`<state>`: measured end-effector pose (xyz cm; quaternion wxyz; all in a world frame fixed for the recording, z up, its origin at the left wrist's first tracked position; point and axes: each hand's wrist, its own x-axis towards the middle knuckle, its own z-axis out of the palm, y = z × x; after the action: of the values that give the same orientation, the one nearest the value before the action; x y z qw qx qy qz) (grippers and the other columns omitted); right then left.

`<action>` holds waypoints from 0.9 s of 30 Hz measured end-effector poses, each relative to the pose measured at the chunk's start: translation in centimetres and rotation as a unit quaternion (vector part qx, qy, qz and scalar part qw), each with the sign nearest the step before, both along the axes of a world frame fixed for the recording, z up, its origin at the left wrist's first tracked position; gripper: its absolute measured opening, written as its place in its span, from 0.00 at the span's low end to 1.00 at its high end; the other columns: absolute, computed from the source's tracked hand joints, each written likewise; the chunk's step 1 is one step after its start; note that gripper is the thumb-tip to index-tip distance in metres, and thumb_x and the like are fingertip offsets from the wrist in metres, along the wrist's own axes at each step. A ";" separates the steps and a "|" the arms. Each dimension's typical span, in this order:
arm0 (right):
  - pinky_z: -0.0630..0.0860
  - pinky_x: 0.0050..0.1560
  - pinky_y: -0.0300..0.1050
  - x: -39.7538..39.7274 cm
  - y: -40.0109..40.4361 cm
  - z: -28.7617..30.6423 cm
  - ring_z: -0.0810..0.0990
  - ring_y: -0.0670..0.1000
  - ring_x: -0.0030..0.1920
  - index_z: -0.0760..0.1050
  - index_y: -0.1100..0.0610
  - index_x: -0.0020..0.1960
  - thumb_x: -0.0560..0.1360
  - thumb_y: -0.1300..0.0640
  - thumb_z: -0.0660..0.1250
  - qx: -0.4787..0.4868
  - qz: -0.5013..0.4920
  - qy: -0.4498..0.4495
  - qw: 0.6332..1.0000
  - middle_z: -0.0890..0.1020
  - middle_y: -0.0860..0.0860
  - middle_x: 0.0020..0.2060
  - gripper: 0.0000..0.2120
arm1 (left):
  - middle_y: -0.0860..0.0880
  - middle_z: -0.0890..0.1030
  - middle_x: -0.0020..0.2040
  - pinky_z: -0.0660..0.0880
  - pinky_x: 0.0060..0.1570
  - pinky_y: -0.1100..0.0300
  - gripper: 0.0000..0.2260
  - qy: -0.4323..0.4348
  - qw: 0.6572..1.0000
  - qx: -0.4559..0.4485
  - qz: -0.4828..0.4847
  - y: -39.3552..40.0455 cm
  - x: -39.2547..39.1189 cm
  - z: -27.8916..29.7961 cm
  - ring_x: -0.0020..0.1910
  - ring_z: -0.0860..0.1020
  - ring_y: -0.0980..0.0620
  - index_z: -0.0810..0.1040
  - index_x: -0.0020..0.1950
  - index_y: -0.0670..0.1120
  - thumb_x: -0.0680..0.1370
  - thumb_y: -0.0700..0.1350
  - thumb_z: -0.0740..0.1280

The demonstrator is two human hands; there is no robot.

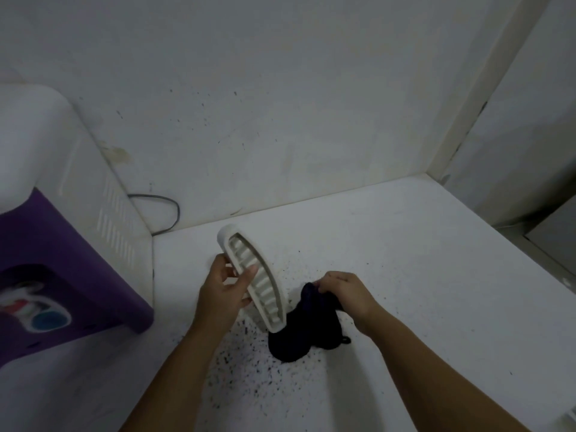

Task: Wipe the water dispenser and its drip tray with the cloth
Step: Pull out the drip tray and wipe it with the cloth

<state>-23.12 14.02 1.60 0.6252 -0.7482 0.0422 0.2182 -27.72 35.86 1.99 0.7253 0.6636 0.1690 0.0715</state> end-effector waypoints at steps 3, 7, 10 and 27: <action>0.77 0.38 0.44 0.3 0.1 0.3 0.79 0.55 0.38 0.76 0.59 0.35 0.72 0.55 0.68 0.002 -0.015 0.038 0.999 0.80 0.56 0.35 0.09 | 0.42 0.80 0.50 0.81 0.41 0.49 0.10 0.004 0.999 -0.029 0.025 -0.4 -0.1 -0.4 0.44 0.83 0.46 0.75 0.53 0.46 0.74 0.47 0.70; 0.80 0.44 0.47 0.0 -0.3 -0.4 0.83 0.55 0.46 0.79 0.56 0.51 0.70 0.53 0.73 -0.015 -0.005 0.106 0.994 0.84 0.56 0.45 0.12 | 0.43 0.80 0.51 0.82 0.40 0.49 0.09 0.012 0.999 -0.021 0.041 -1.1 -0.6 -1.4 0.44 0.84 0.46 0.75 0.52 0.50 0.74 0.49 0.71; 0.75 0.37 0.40 0.0 -1.0 -0.6 0.78 0.52 0.44 0.71 0.54 0.63 0.70 0.65 0.67 -0.091 0.019 0.105 0.990 0.78 0.56 0.51 0.23 | 0.44 0.80 0.50 0.82 0.40 0.46 0.09 0.024 0.999 -0.010 0.047 -1.4 -0.8 -2.1 0.44 0.84 0.45 0.75 0.51 0.52 0.73 0.50 0.71; 0.74 0.41 0.42 -2.3 -1.5 -2.7 0.77 0.49 0.44 0.71 0.56 0.59 0.76 0.55 0.65 -0.392 0.005 -0.071 0.917 0.79 0.52 0.50 0.13 | 0.48 0.80 0.49 0.82 0.40 0.47 0.09 0.021 0.997 -0.015 0.072 -3.2 -0.7 -2.7 0.47 0.82 0.47 0.74 0.49 0.53 0.73 0.49 0.71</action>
<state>-25.46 12.50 -1.12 0.2817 -0.9471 0.0763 0.1332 -28.44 32.64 -0.73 0.7246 0.6397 0.2327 0.1075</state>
